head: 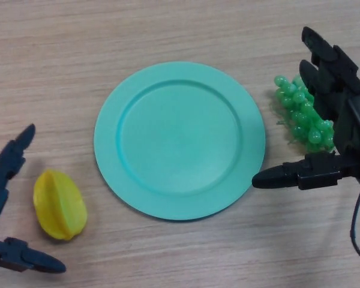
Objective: Pick up the yellow starfruit and place it on the plate
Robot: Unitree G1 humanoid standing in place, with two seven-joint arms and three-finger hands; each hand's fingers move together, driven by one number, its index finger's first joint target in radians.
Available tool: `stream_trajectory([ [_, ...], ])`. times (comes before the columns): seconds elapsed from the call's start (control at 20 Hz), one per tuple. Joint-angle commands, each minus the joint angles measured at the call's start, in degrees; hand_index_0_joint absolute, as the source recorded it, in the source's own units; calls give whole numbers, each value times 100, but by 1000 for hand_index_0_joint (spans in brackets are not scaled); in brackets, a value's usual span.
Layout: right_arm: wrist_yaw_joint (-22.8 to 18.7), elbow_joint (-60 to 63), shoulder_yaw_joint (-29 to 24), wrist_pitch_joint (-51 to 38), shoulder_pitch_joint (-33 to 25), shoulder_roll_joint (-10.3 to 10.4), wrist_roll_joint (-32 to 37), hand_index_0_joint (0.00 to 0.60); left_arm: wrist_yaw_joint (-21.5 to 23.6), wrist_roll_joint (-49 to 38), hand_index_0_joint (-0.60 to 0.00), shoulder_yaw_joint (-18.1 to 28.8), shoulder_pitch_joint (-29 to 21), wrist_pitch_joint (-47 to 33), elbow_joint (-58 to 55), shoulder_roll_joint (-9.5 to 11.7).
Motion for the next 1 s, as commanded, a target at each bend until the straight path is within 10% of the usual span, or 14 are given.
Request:
stream_trajectory([
  [0.05, -80, -487, -360, -613, -158, -124, 341, 0, 484, -382, 0, 229, -72, -550, -154, 255],
  [0.35, -74, -503, -414, -682, -123, -158, 293, 0, 930, -277, -50, -172, -156, -579, 172, 239],
  [0.55, -43, -547, -416, -702, -139, -186, 235, 0, 1050, -248, -550, -268, -179, -681, 354, 250],
  [0.6, -49, -557, -389, -690, -155, -181, 190, 0, 1164, -97, -600, -320, -184, -881, 514, 270],
  [1.0, 39, -681, -309, -565, -245, -157, 30, 0, 643, -172, -600, -120, 125, -728, -84, 215],
])
